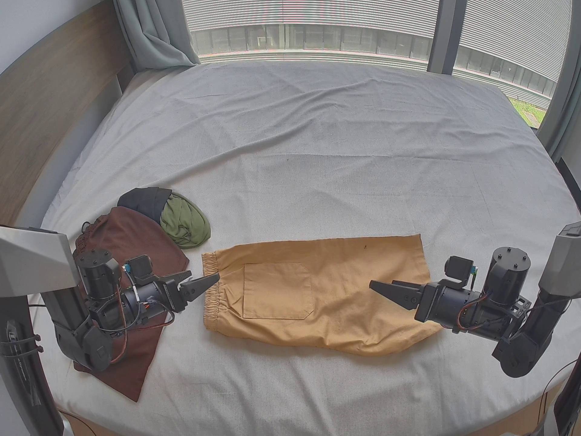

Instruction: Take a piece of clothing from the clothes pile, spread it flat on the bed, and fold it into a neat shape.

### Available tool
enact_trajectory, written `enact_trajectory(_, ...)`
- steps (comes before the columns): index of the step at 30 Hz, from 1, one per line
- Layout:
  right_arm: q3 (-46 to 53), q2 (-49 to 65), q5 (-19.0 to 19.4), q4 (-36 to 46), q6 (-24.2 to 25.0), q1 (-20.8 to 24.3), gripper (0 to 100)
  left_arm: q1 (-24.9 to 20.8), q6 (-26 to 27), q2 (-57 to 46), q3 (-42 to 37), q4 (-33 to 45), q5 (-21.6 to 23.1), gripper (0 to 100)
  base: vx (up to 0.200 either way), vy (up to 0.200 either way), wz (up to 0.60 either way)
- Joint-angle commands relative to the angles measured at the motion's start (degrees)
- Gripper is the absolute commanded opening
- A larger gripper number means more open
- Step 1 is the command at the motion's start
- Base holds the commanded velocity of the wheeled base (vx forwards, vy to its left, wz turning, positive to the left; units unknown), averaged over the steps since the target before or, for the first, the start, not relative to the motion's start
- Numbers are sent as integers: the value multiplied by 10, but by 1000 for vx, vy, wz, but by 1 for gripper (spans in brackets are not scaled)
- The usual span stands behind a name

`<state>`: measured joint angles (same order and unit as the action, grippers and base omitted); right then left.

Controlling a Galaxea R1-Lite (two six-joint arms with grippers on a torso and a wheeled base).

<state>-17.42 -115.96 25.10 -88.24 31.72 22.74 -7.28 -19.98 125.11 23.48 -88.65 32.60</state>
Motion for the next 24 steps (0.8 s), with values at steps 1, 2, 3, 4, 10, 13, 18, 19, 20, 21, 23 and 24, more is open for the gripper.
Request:
enact_trajectory(1, 0, -1, 0, 0, 0, 1, 100, 0, -1, 7, -2, 0, 0, 100, 0, 0, 0)
enact_trajectory(2, 0, -1, 0, 0, 0, 1, 100, 1, -1, 7, -3, 0, 0, 100, 0, 0, 0)
enact_trajectory(3, 1, -1, 0, 0, -1, 1, 100, 1, -1, 7, -4, 0, 0, 100, 0, 0, 0)
enact_trajectory(4, 1, -1, 0, 0, 0, 1, 100, 1, -1, 8, -4, 0, 0, 100, 0, 0, 0)
enact_trajectory(10, 2, -1, 0, 0, 0, 2, 100, 1, -1, 22, -4, 0, 0, 100, 0, 0, 0)
enact_trajectory(13, 2, -1, 0, 0, 0, 2, 100, 2, -1, 27, -4, 0, 0, 100, 0, 0, 0)
enact_trajectory(18, 3, -1, 0, 0, -1, 3, 100, 2, -1, 30, -4, -1, 0, 100, 0, 0, 0)
enact_trajectory(19, 3, -1, 0, 0, 0, 3, 100, 3, -1, 31, -4, 0, 0, 100, 0, 0, 0)
enact_trajectory(20, 3, -1, 0, 0, 0, 3, 100, 3, -1, 31, -4, 0, 0, 100, 0, 0, 0)
enact_trajectory(21, 4, -2, 0, 0, -1, 3, 100, 6, -1, 32, -4, 0, 0, 100, 0, 0, 0)
enact_trajectory(23, 6, -4, 0, 0, -1, 4, 100, 7, -1, 39, -3, -1, 0, 100, 0, 0, 0)
enact_trajectory(24, 6, -5, 0, 0, -1, 4, 100, 7, -1, 42, -3, 0, 0, 100, 0, 0, 0)
